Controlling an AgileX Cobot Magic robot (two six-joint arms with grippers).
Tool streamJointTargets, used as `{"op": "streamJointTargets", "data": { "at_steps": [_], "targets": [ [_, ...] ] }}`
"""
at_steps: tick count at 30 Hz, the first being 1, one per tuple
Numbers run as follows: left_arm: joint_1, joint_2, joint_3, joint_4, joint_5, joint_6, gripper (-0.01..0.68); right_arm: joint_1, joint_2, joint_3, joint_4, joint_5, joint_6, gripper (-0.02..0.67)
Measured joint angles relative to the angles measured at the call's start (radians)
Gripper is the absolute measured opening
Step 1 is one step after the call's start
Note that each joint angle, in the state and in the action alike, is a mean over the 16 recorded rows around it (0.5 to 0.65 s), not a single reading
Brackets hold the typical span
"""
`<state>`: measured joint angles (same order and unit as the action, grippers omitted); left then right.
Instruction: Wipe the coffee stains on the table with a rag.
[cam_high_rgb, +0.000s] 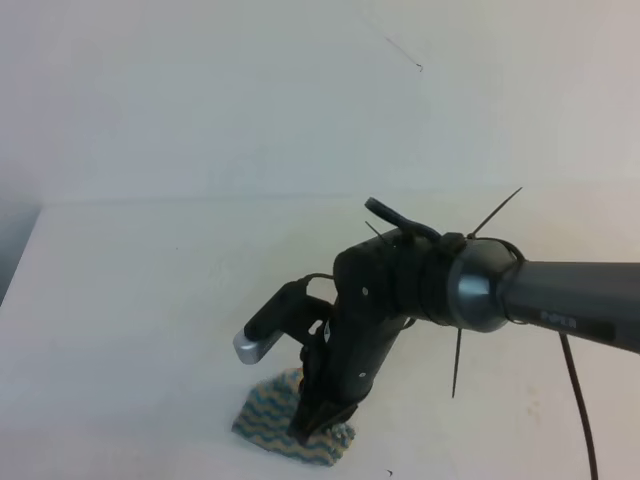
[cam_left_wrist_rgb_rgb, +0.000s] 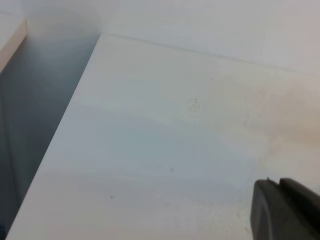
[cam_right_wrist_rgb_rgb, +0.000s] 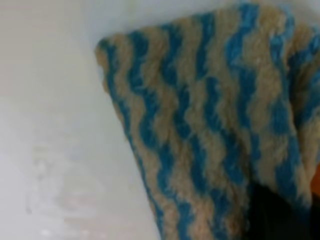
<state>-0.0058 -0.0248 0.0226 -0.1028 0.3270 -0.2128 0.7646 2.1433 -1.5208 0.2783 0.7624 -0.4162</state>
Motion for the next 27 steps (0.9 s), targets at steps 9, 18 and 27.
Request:
{"op": "streamJointTargets", "data": {
  "at_steps": [9, 18, 27],
  "targets": [
    [0.0, -0.002, 0.003, 0.0, 0.0, 0.0, -0.001, -0.104, 0.017, -0.012, -0.059, -0.01, 0.061, 0.033],
    [0.0, 0.002, 0.003, 0.0, 0.0, 0.0, -0.001, -0.251, 0.02, -0.012, -0.035, 0.0, 0.091, 0.033],
    [0.0, 0.003, 0.006, 0.0, 0.0, 0.0, -0.001, -0.347, 0.022, -0.012, -0.022, 0.029, 0.126, 0.033]
  ]
}}
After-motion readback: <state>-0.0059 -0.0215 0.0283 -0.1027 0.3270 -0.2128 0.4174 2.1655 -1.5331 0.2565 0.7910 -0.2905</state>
